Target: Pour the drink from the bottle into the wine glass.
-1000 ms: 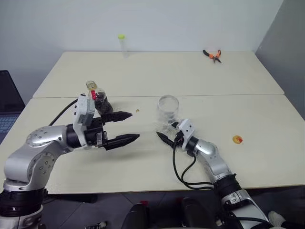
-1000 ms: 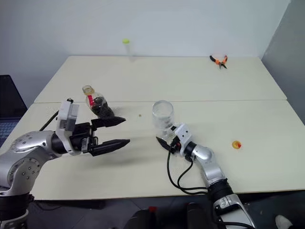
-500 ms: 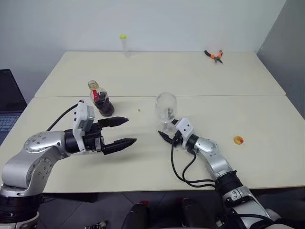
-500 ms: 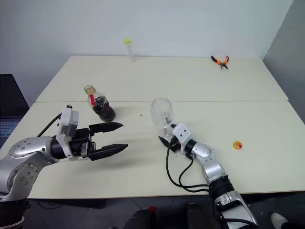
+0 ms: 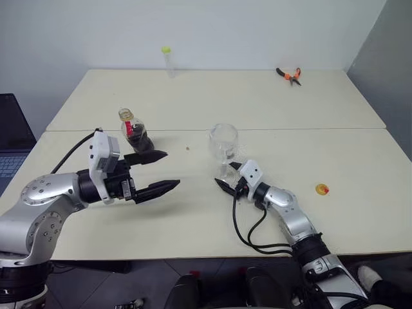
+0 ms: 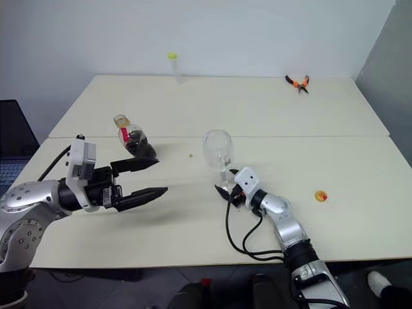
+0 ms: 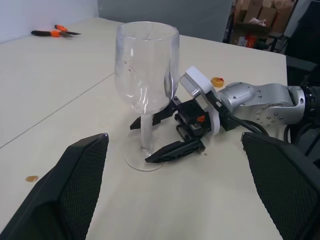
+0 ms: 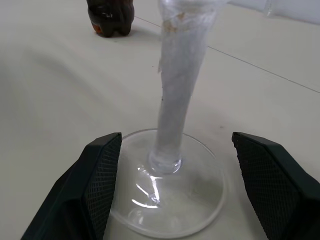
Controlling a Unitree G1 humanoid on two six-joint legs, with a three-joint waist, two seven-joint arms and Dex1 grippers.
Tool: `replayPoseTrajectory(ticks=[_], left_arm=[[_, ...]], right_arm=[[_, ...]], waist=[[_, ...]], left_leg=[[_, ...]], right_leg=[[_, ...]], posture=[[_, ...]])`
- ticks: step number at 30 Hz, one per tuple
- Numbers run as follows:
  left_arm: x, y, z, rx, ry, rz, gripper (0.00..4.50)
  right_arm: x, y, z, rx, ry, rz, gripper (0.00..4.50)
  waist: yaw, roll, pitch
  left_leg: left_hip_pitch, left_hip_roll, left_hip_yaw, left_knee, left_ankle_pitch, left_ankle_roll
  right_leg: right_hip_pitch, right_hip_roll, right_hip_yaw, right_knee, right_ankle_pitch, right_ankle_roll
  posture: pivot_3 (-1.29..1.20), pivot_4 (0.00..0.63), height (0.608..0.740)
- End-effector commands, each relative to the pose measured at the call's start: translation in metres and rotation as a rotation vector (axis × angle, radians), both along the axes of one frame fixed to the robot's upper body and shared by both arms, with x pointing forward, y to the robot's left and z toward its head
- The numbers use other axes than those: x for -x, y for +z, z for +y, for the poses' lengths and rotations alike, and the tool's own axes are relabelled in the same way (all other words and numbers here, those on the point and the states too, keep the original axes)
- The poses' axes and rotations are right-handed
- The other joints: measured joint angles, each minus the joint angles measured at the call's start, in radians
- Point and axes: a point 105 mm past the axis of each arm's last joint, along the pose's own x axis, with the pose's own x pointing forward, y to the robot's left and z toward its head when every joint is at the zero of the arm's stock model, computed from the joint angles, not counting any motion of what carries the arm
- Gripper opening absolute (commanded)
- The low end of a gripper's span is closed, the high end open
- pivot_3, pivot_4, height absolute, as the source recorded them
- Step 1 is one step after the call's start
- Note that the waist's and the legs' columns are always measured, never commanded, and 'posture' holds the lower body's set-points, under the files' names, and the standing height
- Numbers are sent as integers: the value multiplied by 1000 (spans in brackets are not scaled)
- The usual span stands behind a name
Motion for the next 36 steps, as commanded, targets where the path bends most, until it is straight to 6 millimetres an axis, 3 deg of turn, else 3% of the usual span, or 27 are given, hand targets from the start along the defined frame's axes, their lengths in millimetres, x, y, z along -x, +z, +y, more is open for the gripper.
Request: replayPoseTrajectory(ticks=[1,8,13,16,20,26,29,36], left_arm=[[5,13,0,1,9,-64,4500],[-4,14,6,64,139,-106,4500],[-6,10,2,79,164,-120,4500],[-11,4,5,81,224,-117,4500],[-20,-6,17,121,377,-139,4500],[-34,-33,45,113,660,-188,4500],[-40,-43,54,107,762,-180,4500],[-68,-43,72,75,961,-241,4500]], right_arm=[[7,7,-9,-9,10,12,3763],[32,36,-41,-15,7,10,3763],[52,46,-66,31,18,21,3763],[68,66,-75,9,48,-6,3763],[97,99,-74,-76,130,-43,3763],[130,122,-62,-94,260,-35,3763],[135,130,-58,-95,295,-29,3763],[133,140,-52,-91,338,-26,3763]], waist=[[0,0,0],[11,1,1],[17,0,0],[18,1,0],[19,1,0],[21,0,0],[23,-1,0],[26,-2,-1]], left_leg=[[0,0,0,0,0,0],[-1,0,0,0,0,0],[-1,0,-1,0,0,0],[-1,0,0,0,0,0],[-1,0,-1,0,0,0],[-1,0,-2,1,0,0],[-1,0,-2,1,0,0],[-1,-1,-2,1,0,0]], right_leg=[[0,0,0,0,0,0],[0,0,0,0,0,0],[0,0,0,-1,0,0],[0,0,0,-1,0,0],[1,-2,0,-1,0,0],[2,-5,0,-2,0,0],[2,-5,-1,-2,0,0],[2,-3,-3,-2,0,0]], posture=[[0,150,740],[0,150,740],[0,150,740],[0,150,740],[0,150,740],[0,150,740],[0,150,740],[0,150,740]])
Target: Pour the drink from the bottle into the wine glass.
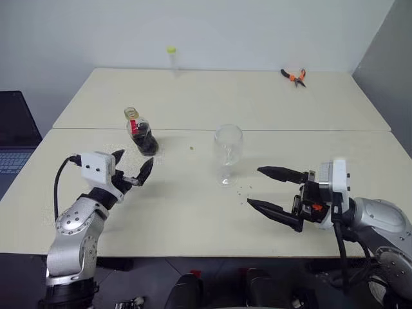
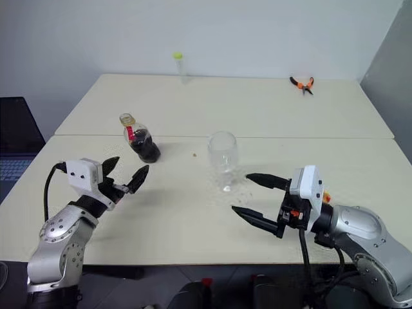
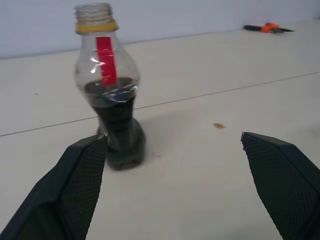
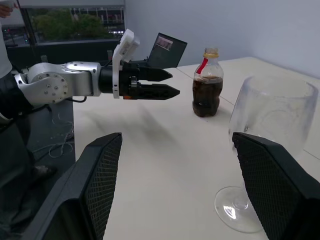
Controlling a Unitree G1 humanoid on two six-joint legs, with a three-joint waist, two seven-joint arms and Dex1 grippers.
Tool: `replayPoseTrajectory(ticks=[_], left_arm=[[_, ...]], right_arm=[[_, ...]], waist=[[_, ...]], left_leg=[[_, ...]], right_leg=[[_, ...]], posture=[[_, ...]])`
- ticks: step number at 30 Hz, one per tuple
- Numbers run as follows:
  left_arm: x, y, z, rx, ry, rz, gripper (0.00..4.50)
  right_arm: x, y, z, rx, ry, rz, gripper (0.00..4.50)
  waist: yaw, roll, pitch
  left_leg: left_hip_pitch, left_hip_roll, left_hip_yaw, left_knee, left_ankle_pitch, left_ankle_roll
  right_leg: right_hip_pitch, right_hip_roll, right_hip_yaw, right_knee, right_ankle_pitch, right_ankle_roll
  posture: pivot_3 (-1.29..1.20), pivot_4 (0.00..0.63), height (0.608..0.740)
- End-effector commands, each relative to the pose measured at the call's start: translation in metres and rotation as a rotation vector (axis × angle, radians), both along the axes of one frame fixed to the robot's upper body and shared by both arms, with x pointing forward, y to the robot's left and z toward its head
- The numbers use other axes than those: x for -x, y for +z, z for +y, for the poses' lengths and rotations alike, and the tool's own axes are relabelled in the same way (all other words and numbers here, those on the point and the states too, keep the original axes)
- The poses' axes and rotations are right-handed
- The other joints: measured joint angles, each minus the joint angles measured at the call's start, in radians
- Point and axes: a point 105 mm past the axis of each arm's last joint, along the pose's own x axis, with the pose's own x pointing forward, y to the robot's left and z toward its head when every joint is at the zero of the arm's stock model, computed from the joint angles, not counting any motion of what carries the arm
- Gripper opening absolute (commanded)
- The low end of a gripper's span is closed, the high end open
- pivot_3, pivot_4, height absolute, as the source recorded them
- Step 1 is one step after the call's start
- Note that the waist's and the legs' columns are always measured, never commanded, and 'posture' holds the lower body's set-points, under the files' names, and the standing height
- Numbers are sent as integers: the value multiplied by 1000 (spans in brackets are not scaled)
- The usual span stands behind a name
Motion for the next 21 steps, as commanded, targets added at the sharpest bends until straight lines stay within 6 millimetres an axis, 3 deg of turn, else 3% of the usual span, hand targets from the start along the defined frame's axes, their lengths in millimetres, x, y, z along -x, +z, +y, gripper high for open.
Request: replayPoseTrajectory(ticks=[1,21], left_arm=[[-13,7,7,-7,80,-36,4500],[-75,5,-6,42,36,7,4500]], right_arm=[[5,9,3,-2,30,-24,3763],[4,12,9,32,10,-49,3763]], waist=[[0,0,0],[0,0,0]], left_leg=[[0,0,0,0,0,0],[0,0,0,0,0,0]], right_leg=[[0,0,0,0,0,0],[-1,2,0,1,0,0]], posture=[[0,150,740],[0,150,740]])
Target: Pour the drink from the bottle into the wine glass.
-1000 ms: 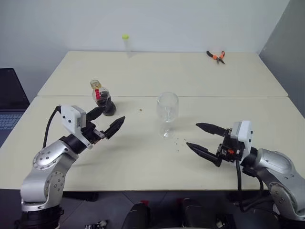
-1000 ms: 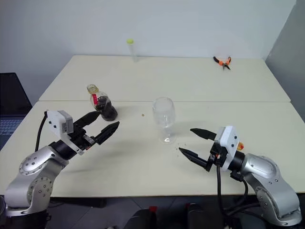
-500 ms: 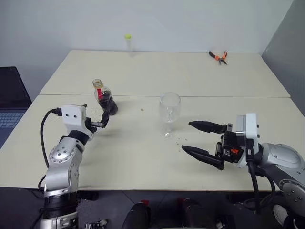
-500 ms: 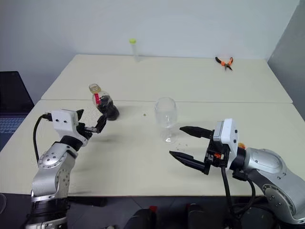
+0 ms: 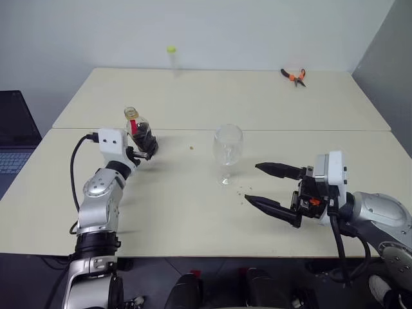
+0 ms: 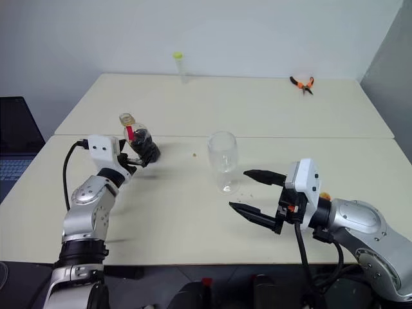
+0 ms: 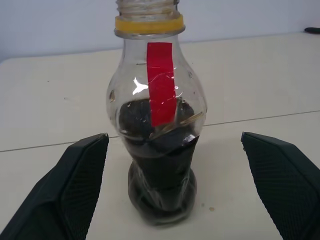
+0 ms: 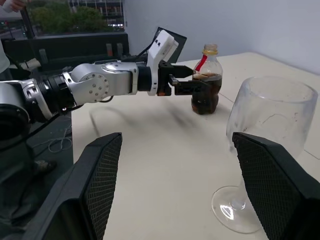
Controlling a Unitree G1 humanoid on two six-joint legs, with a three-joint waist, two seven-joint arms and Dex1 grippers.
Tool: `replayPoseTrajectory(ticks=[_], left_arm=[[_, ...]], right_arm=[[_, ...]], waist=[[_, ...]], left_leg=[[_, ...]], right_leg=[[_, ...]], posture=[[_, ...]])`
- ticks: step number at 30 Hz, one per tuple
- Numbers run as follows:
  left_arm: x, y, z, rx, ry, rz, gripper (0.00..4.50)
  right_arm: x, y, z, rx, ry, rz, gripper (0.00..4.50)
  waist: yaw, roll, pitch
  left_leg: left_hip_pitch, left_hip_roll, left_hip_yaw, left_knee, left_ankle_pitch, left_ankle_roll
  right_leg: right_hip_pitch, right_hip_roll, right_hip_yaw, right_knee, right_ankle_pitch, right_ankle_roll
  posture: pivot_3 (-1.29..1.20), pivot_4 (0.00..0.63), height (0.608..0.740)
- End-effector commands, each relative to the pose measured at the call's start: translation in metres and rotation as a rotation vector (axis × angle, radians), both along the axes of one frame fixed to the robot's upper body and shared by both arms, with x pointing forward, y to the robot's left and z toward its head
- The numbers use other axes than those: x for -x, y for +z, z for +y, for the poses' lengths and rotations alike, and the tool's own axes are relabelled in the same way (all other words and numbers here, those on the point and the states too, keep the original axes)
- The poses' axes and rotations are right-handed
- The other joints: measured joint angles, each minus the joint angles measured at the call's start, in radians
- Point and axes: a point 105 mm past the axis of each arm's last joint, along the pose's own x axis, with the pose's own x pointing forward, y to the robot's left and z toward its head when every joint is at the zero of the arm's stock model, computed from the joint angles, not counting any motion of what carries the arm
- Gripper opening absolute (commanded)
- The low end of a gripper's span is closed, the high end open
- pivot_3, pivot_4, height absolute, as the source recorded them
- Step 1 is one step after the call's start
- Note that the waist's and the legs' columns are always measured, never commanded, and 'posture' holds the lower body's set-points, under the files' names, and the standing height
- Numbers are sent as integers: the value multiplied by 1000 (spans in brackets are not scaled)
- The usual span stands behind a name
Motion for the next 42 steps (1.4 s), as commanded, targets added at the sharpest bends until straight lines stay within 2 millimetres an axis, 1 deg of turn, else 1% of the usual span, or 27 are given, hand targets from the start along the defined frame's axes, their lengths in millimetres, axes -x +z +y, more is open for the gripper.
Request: replayPoseTrajectory(ticks=[1,7,10,11,13,17,19,20,24,26,28,32,34,37,42], left_arm=[[-11,10,-5,-5,-14,-36,4500],[-27,10,-8,34,-13,-33,4500],[-33,11,-10,49,-15,-34,3942],[-35,11,-11,55,-19,-35,3590],[-37,12,-11,67,-22,-40,3044],[-40,13,-10,75,-20,-48,1715],[-41,15,-9,80,-20,-55,1214],[-41,15,-8,81,-20,-58,1102],[-40,22,-7,73,-34,-88,918],[-37,28,-11,47,-64,-110,897],[-33,36,-21,-12,-120,-142,896],[-21,51,-48,-166,-264,-201,871],[-17,59,-61,-217,-328,-224,843],[-17,73,-84,-288,-433,-253,815],[-19,89,-109,-457,-547,-313,773]], right_arm=[[7,8,6,4,28,-49,3763],[7,9,8,-1,26,-51,3763],[7,9,9,-6,22,-52,3807],[7,9,10,-8,21,-52,3807],[7,8,10,-10,19,-53,3807],[7,8,10,-13,12,-55,3807],[6,8,11,-16,8,-57,3807],[6,8,11,-17,7,-57,3807],[5,8,11,-25,0,-66,3807],[3,9,10,-33,-16,-74,3807],[0,10,8,-43,-50,-89,3807],[-4,13,1,-70,-113,-106,3807],[-6,15,-1,-83,-140,-110,3807],[-10,17,-2,-111,-174,-117,3807],[-21,17,0,-126,-228,-149,3807]], waist=[[0,0,0],[1,0,0],[0,0,0],[0,0,0],[0,0,0],[0,-1,0],[0,-1,0],[0,-1,0],[-1,-1,0],[-1,-1,0],[-1,-1,1],[-1,-1,1],[1,-2,1],[1,-1,1],[-1,-2,1]], left_leg=[[0,0,0,0,0,0],[0,0,-1,0,0,0],[0,0,0,0,0,0],[0,0,0,0,0,0],[0,0,0,0,0,0],[-1,0,0,0,0,0],[-1,0,-1,0,0,0],[-1,0,-1,0,0,0],[-1,0,-1,0,0,0],[-1,0,-1,1,0,0],[-1,0,-1,0,0,0],[-2,0,-1,0,1,-2],[-2,0,-1,1,1,-2],[-1,-1,-1,1,1,-1],[-1,-1,0,1,0,-1]], right_leg=[[0,0,0,0,0,0],[0,0,0,0,0,0],[0,0,0,0,0,0],[0,0,0,0,0,0],[0,0,0,0,0,0],[0,0,0,0,0,0],[0,0,0,0,0,0],[0,0,0,0,0,0],[0,0,0,0,0,0],[0,0,-1,0,0,0],[-1,0,-1,0,0,0],[-1,0,0,0,0,0],[-1,-1,0,0,0,0],[-1,-1,0,0,0,0],[-1,0,0,0,0,0]], posture=[[0,150,740],[0,150,740],[0,150,740],[0,150,740],[0,150,740],[0,150,740],[0,150,740],[0,150,740],[0,150,740],[0,150,740],[0,150,740],[0,150,740],[0,150,740],[0,150,740],[0,150,740]])
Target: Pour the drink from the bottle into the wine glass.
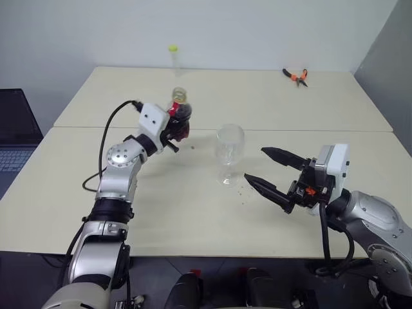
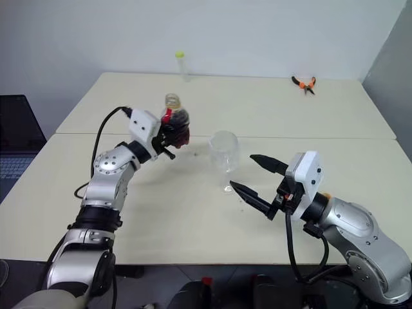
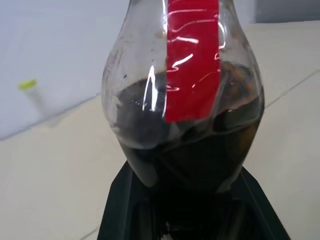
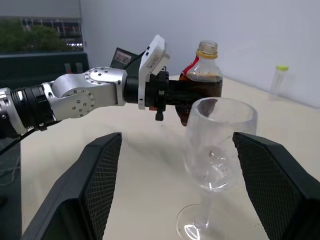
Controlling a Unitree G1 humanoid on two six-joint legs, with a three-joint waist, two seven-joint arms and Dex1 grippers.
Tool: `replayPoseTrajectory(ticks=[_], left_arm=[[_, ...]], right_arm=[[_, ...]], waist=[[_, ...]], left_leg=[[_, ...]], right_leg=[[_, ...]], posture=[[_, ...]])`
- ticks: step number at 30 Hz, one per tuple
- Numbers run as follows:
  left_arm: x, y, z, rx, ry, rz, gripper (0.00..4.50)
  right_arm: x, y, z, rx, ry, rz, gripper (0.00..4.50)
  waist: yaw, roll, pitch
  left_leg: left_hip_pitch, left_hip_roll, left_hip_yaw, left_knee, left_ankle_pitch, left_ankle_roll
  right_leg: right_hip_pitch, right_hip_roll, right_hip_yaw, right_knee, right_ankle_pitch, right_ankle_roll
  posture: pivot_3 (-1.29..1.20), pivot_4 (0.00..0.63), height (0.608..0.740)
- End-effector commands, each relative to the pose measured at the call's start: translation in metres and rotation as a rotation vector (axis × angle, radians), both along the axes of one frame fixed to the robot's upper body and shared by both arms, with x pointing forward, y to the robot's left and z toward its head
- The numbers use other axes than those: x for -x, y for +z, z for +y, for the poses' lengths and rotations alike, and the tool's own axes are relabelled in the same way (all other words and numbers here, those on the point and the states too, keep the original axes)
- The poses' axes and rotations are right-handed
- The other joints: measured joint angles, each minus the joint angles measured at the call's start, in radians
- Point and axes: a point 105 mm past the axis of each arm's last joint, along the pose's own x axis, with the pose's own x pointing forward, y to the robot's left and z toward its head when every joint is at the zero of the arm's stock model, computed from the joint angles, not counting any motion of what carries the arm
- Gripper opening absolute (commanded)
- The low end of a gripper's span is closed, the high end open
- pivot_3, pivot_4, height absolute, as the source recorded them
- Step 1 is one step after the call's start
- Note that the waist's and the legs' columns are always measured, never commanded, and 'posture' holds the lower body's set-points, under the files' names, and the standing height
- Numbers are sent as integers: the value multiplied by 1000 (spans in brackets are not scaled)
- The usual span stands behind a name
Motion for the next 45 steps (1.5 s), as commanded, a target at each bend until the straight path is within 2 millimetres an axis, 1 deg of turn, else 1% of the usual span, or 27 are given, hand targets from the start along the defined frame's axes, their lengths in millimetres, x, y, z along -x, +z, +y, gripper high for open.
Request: replayPoseTrajectory(ticks=[1,6,10,16,20,26,35,45], left_arm=[[2,36,-17,-120,-89,-162,773],[2,43,-30,-255,-153,-264,773],[3,44,-36,-349,-177,-345,773],[5,49,-34,-428,-165,-463,771],[9,53,-33,-478,-167,-543,770],[11,55,-29,-568,-163,-624,769],[14,59,-33,-671,-184,-719,755],[13,64,-34,-729,-195,-759,746]], right_arm=[[-6,9,2,-20,-49,-76,3807],[-21,8,6,-22,-110,-92,3807],[-25,10,13,-40,-102,-99,3807],[-23,6,25,-56,-60,-82,3807],[-28,2,30,-58,-63,-59,3807],[-35,0,33,-53,-75,-52,3807],[-40,1,33,-66,-97,-63,3807],[-35,4,29,-128,-100,-78,3807]], waist=[[0,0,0],[-7,0,0],[-6,0,0],[-4,0,0],[-5,0,0],[-5,0,0],[-5,0,0],[-6,0,0]], left_leg=[[0,0,0,0,0,0],[1,1,1,-1,0,0],[0,1,1,-1,0,0],[0,0,0,0,0,0],[0,0,0,0,0,0],[0,0,0,0,0,0],[0,0,0,0,0,0],[0,0,0,0,0,0]], right_leg=[[0,0,0,0,0,0],[-1,1,1,0,0,0],[-1,1,1,0,0,0],[-1,1,1,0,0,0],[-1,1,1,1,0,0],[-1,1,0,1,0,0],[-2,1,0,1,0,0],[-2,1,0,1,0,0]], posture=[[0,150,740],[0,150,740],[0,150,740],[0,150,740],[0,150,740],[0,150,740],[0,150,740],[0,150,740]])
